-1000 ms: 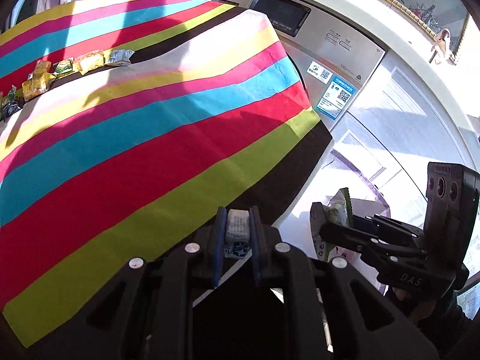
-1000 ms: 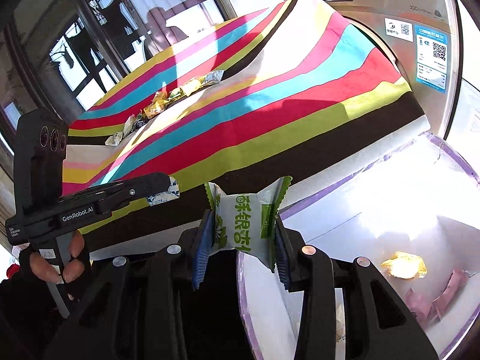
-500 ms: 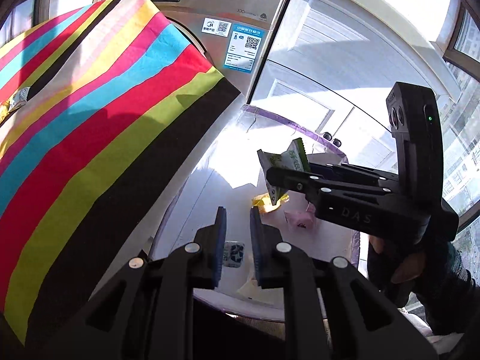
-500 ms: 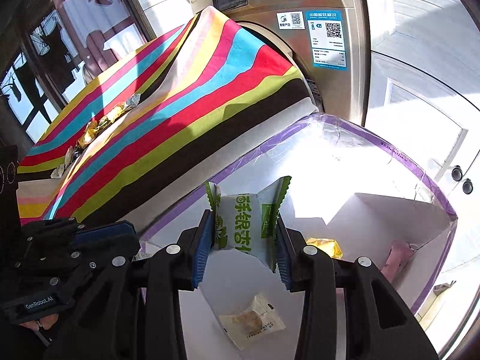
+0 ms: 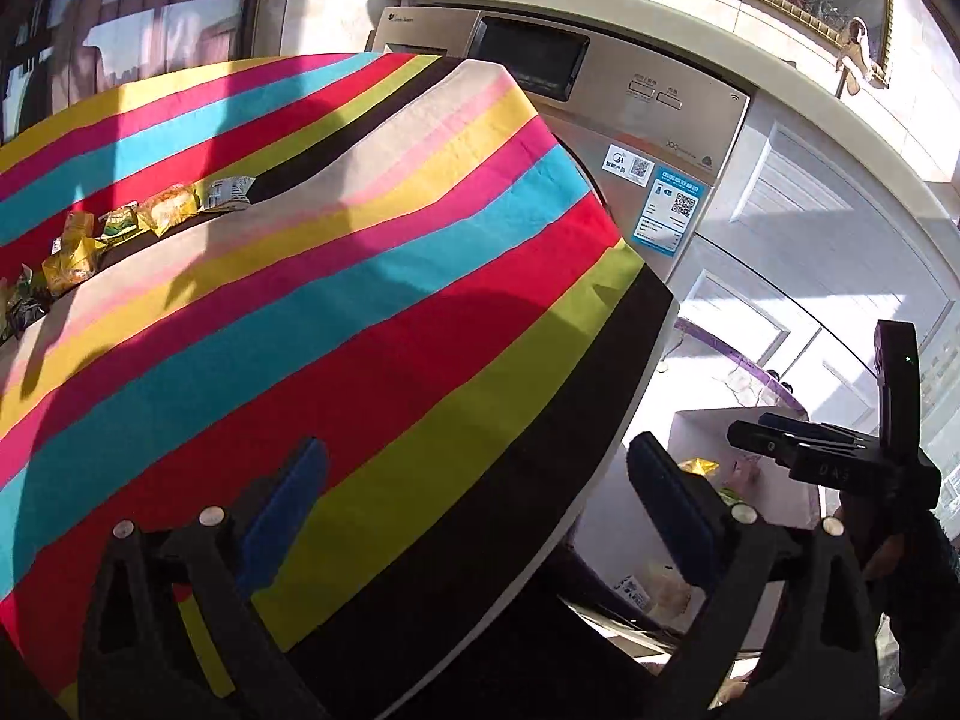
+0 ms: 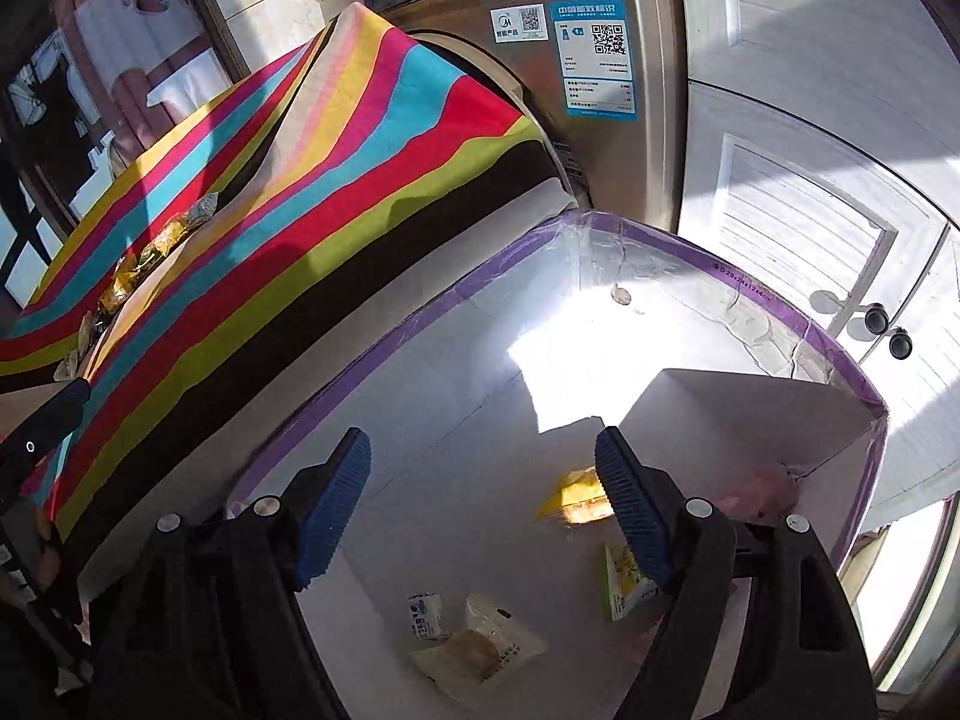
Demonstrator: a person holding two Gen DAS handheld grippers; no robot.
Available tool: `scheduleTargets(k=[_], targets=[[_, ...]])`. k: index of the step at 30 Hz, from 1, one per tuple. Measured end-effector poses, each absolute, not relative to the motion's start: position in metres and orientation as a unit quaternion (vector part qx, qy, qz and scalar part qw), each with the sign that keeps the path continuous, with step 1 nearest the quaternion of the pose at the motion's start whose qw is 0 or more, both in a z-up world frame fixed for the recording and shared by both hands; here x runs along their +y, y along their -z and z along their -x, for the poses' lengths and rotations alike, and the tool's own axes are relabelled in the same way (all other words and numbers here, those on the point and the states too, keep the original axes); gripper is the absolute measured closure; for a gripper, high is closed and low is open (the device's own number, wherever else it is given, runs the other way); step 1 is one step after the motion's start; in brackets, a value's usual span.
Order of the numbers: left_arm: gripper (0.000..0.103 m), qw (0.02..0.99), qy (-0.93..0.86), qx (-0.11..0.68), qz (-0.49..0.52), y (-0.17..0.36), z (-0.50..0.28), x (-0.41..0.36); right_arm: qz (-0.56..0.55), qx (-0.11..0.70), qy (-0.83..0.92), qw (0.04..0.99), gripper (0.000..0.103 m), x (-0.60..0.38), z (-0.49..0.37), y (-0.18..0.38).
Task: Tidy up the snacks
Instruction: 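Return to the table and grasp the white printed wrapper with the right tool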
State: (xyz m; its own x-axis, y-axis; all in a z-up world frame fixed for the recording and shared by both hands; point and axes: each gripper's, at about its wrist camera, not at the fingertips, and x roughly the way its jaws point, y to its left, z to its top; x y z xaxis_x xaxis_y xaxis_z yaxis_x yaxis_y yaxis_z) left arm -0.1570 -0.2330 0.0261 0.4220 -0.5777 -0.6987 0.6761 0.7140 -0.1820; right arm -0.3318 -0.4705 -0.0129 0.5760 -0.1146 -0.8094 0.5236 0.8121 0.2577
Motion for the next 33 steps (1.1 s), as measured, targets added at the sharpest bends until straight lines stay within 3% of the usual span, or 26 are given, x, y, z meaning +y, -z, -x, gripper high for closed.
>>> scheduleTargets(k=[7, 13, 17, 24, 33], targets=[[0.002, 0.91, 0.142, 0.39, 0.005, -0.018, 0.045, -0.094, -0.171, 0.445, 0.073, 0.876, 0.021, -0.406, 0.246, 0.002], [0.002, 0.913, 0.035, 0.406, 0.03, -0.011, -0.003, -0.025, -0.177, 0.417, 0.024, 0.891, 0.015, -0.373, 0.136, -0.017], [0.002, 0.897, 0.044, 0.436, 0.06, -0.003, -0.007, -0.016, -0.105, 0.426, -0.003, 0.899, 0.016, -0.351, 0.048, -0.015], [0.002, 0.898, 0.062, 0.427, 0.088, -0.003, -0.001, -0.012, 0.116, 0.448, -0.059, 0.884, 0.016, -0.339, -0.094, -0.002], [0.002, 0.898, 0.067, 0.421, 0.106, -0.004, -0.001, -0.009, 0.226, 0.485, -0.196, 0.822, 0.015, -0.337, -0.184, 0.011]])
